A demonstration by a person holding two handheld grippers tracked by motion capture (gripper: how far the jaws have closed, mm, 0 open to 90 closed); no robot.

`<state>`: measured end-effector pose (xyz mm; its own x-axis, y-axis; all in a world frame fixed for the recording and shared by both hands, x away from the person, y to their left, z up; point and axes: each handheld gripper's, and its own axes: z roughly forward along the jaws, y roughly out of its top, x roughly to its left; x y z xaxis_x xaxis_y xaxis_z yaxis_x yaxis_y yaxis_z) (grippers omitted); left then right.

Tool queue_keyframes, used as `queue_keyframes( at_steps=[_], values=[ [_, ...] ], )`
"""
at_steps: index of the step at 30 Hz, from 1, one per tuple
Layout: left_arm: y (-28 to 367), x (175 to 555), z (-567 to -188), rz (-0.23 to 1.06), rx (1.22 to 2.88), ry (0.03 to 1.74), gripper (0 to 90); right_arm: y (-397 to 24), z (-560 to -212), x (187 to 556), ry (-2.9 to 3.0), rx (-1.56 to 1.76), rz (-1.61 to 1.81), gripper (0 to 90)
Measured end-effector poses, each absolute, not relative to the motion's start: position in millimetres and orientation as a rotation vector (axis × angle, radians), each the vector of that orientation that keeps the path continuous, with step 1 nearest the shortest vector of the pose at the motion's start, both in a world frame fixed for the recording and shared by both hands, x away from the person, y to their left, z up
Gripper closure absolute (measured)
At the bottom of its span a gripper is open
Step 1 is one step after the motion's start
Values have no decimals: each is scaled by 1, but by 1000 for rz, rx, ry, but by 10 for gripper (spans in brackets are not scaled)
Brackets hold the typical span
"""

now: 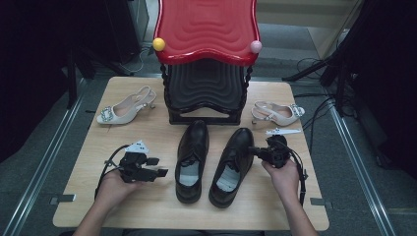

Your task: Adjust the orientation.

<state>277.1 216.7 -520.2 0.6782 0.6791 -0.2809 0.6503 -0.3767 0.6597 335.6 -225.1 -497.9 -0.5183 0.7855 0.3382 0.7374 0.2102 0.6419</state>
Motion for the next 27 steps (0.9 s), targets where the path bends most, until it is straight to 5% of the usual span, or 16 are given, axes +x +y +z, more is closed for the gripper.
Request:
queue_keyframes(
  at_steps=[10,12,17,21,27],
  values=[
    [208,283,-520,63,2107,973,445,-235,-497,308,2412,1503,1218,900],
    [204,283,-517,63,2138,944,643,-234,-499,301,2432,1494,1194,900],
    [203,288,-511,43,2091,952,847,-231,-504,295,2460,1496,1170,900],
    [205,299,-513,-50,2046,957,900,-228,-507,287,2476,1505,1171,900],
    [196,305,-515,-23,2086,961,899,-219,-508,281,2496,1487,1161,900]
  ],
)
